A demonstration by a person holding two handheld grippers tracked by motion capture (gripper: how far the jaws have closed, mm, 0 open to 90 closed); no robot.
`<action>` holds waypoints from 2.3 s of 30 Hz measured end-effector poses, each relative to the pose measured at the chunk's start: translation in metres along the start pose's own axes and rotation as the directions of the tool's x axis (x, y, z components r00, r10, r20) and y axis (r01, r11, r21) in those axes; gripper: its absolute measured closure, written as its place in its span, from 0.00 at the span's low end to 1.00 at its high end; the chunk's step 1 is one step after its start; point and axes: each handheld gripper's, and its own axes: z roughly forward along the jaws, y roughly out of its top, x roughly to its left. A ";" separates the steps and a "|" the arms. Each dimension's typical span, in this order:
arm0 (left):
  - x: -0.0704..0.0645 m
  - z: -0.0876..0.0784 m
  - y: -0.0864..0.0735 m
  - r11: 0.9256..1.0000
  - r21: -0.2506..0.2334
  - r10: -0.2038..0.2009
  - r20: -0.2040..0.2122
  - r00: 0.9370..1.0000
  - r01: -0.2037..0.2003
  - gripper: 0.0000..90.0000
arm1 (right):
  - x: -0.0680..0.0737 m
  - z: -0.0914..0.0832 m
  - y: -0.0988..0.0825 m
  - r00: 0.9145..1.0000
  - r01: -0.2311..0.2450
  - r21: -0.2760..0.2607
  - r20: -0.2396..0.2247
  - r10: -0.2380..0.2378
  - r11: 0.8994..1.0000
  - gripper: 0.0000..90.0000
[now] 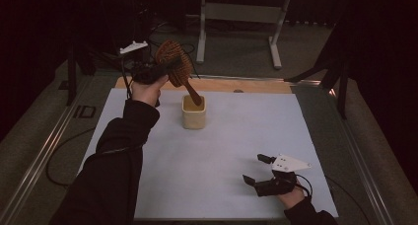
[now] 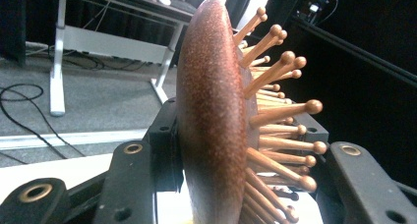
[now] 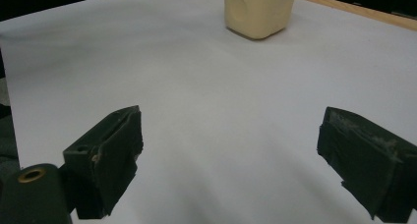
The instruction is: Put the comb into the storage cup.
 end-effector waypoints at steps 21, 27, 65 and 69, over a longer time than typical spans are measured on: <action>0.010 0.023 -0.026 0.998 0.061 -0.008 -0.022 1.000 0.009 0.58 | 0.000 -0.001 0.000 1.000 -0.008 -0.005 -0.003 0.008 1.000 0.11; 0.012 0.028 -0.032 0.997 0.075 -0.014 -0.019 1.000 0.015 0.58 | -0.001 -0.001 0.000 1.000 -0.007 -0.006 0.001 0.007 1.000 0.11; 0.029 0.051 -0.069 0.992 0.119 -0.043 -0.024 0.999 0.045 0.57 | 0.000 -0.002 -0.001 1.000 -0.013 -0.014 -0.012 0.013 1.000 0.11; 0.031 0.052 -0.071 0.991 0.126 -0.053 -0.024 0.998 0.055 0.57 | -0.001 -0.002 -0.001 1.000 -0.017 -0.011 -0.011 0.017 1.000 0.11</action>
